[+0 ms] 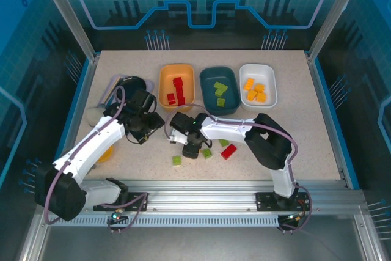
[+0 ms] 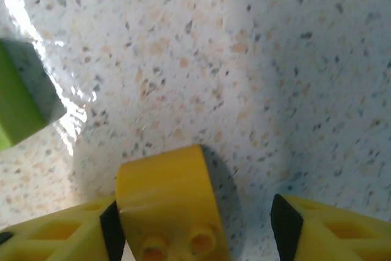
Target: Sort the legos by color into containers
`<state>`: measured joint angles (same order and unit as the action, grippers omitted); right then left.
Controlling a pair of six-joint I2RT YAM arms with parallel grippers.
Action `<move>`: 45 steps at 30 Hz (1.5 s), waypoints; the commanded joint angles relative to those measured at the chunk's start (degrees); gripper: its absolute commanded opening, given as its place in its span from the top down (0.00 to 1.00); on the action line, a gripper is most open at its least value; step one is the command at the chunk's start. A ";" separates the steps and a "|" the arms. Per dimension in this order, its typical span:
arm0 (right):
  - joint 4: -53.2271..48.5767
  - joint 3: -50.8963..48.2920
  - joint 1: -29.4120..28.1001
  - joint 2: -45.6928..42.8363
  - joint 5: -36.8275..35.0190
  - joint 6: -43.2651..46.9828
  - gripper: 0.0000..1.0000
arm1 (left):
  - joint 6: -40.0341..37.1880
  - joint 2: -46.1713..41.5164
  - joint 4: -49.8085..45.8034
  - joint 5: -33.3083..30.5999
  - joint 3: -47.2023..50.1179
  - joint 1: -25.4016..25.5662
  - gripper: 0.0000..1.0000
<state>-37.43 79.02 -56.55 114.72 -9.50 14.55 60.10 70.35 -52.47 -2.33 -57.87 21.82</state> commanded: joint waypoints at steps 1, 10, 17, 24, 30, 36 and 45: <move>-2.46 1.92 1.09 2.05 -1.44 -3.85 0.49 | 0.14 -1.61 -1.64 0.57 1.00 -0.12 0.30; -2.18 2.36 4.23 1.88 1.16 -7.83 0.75 | -1.30 -2.10 -0.64 1.54 1.16 -0.12 0.31; -0.33 1.50 10.43 -9.56 1.32 -14.51 0.81 | -4.62 -0.34 6.84 5.77 0.33 1.58 0.31; -0.09 1.57 28.96 -18.99 3.36 -25.94 0.83 | -10.50 9.52 13.56 7.52 -9.64 8.70 0.31; 1.33 7.58 43.47 -13.76 5.74 -35.37 0.83 | -12.67 20.17 15.98 10.00 -20.40 11.77 0.31; -0.97 19.60 50.63 -2.61 5.42 -42.46 0.83 | -15.00 28.38 14.78 11.49 -30.29 13.35 0.32; -17.33 44.69 51.41 16.75 -10.54 -34.67 0.83 | -15.07 30.55 14.28 11.75 -32.45 14.02 0.32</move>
<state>-47.66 120.16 -5.34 128.38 -13.54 -22.76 46.35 100.47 -37.21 7.94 -88.05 35.44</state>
